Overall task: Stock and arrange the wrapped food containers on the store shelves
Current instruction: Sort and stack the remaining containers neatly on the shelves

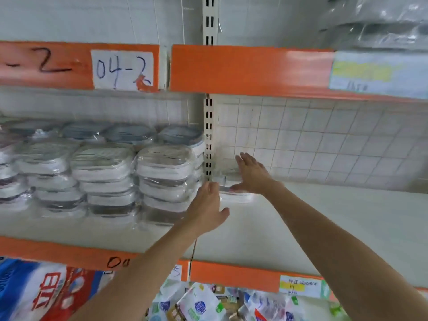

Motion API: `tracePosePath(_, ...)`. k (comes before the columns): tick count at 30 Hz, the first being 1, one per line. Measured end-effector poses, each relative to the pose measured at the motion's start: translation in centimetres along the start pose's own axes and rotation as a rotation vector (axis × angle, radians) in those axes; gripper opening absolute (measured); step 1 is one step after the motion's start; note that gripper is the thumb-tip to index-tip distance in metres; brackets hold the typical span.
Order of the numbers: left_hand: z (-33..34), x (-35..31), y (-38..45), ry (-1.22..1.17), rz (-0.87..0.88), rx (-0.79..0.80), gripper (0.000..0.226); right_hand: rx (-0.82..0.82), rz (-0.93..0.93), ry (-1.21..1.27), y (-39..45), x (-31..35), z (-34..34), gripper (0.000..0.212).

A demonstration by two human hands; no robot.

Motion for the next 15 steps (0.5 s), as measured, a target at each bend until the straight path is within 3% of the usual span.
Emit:
tracePosePath(3,1.5,1.9,1.4,0.057,-0.055,-0.069,0.055,0.044,0.014,-0.002,2.7,-0.1,1.2,0.113)
tracePosePath(7,2.4,2.1,3.7,0.106,-0.023,-0.061,0.058,-0.039,0.104,0.021,1.0,-2.0,1.0,0.104)
tracePosePath(9,2.8,1.8,5.3,0.123,0.019,0.009,0.066,-0.044,0.191,0.064,-1.7,-4.8,1.2,0.105)
tracePosePath(13,5.0,2.0,8.3,0.133,0.092,0.332,0.104,-0.044,0.317,0.077,-7.9,-11.3,2.7,0.112)
tracePosePath(15,6.0,2.3,9.0,0.15,0.063,0.377,0.108,-0.032,0.354,0.055,-10.0,-13.3,3.2,0.114)
Point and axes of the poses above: each hand's wrist, its own y-axis towards the middle knuckle, its own z-axis out of the palm, x = y × z, the point moved 6 cm from there along y, towards the middle knuckle, and after that the axes turned 15 degrees about z, right-handed, at the moved point
